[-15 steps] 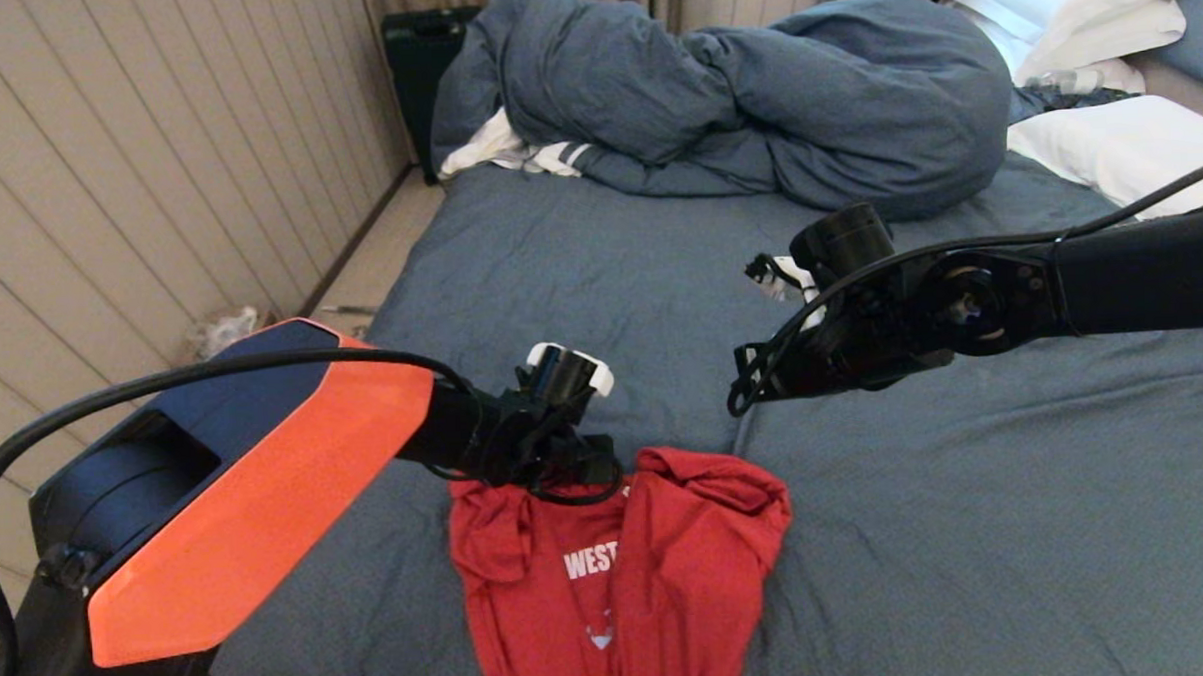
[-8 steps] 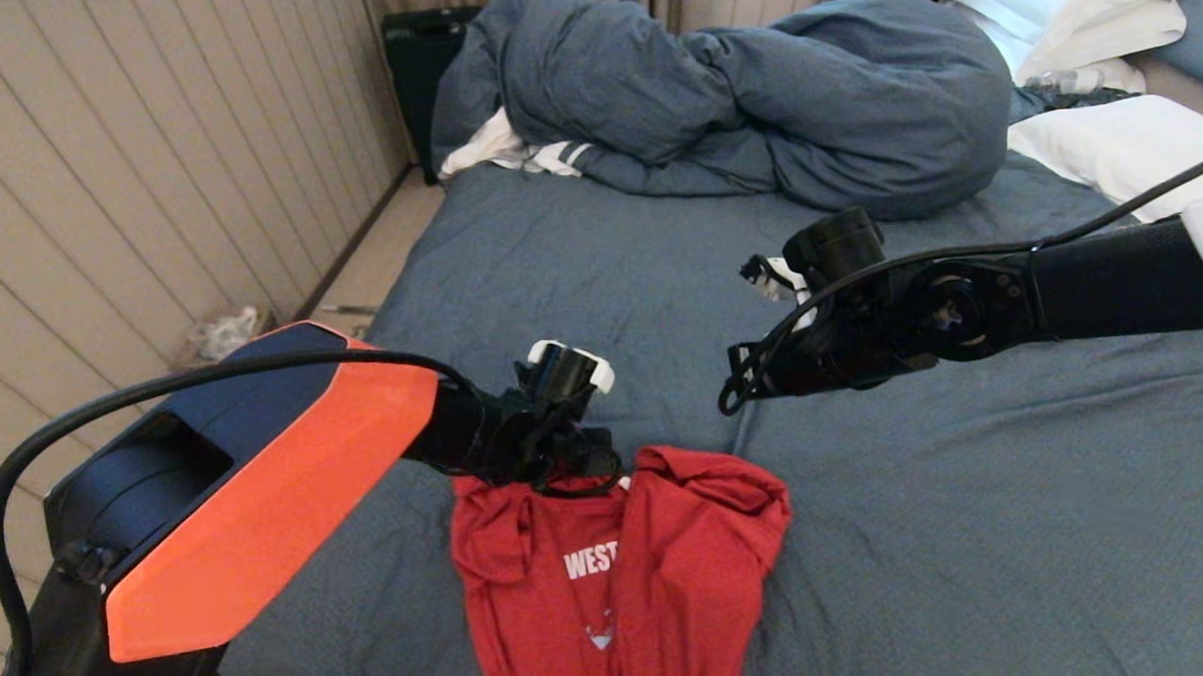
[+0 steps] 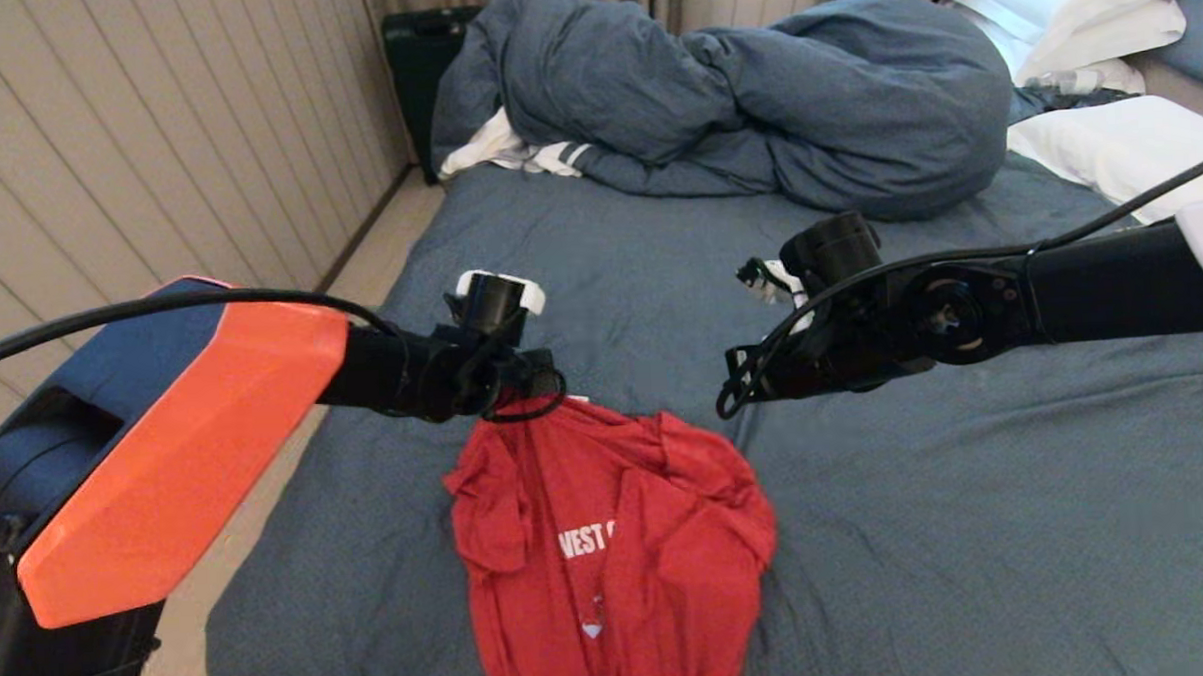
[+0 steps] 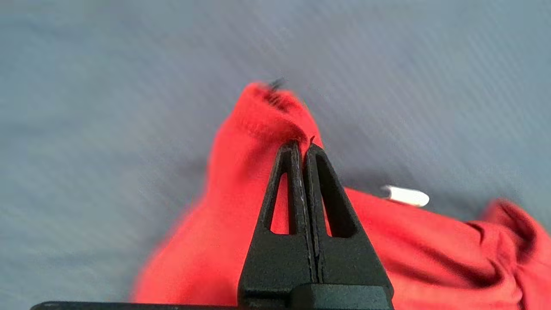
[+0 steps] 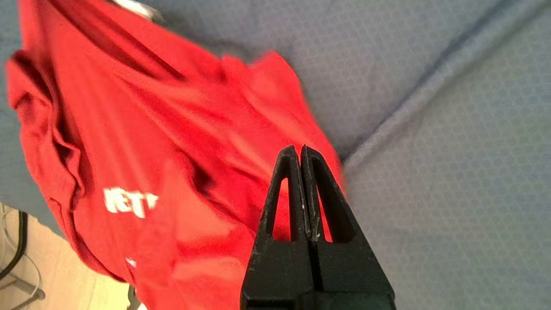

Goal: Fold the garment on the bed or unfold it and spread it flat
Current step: Unford the red T-shirt

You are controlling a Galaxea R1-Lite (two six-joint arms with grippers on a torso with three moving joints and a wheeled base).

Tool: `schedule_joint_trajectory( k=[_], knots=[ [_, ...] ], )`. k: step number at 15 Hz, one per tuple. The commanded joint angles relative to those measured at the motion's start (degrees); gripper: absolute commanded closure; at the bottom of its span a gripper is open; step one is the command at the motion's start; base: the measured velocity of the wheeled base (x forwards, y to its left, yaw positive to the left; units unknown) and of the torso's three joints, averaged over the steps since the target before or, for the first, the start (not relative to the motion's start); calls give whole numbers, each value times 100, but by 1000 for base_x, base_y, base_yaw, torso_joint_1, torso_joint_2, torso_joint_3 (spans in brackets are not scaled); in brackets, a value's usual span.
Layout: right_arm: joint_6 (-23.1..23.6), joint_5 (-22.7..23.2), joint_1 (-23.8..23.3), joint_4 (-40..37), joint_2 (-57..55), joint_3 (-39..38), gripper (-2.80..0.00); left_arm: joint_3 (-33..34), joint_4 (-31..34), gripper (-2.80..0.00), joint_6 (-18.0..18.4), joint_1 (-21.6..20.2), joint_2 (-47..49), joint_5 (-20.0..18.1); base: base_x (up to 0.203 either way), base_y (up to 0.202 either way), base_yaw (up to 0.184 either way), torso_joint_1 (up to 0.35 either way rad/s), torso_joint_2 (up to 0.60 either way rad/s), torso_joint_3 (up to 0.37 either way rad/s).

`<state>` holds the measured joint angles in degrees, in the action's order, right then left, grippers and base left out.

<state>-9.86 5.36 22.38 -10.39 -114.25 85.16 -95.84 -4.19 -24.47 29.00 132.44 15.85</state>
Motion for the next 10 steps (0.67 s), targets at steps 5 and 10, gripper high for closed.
schedule_joint_trajectory(
  k=[5, 10],
  knots=[
    [-7, 17, 80, 17, -54, -47, 0, -432, -21, 0, 88, -368, 306, 18, 0, 0, 0, 0, 0, 0],
    [-10, -15, 418, 395, -212, -302, 0, -860, 174, 0, 99, -579, 562, 18, 0, 0, 0, 0, 0, 0]
  ],
)
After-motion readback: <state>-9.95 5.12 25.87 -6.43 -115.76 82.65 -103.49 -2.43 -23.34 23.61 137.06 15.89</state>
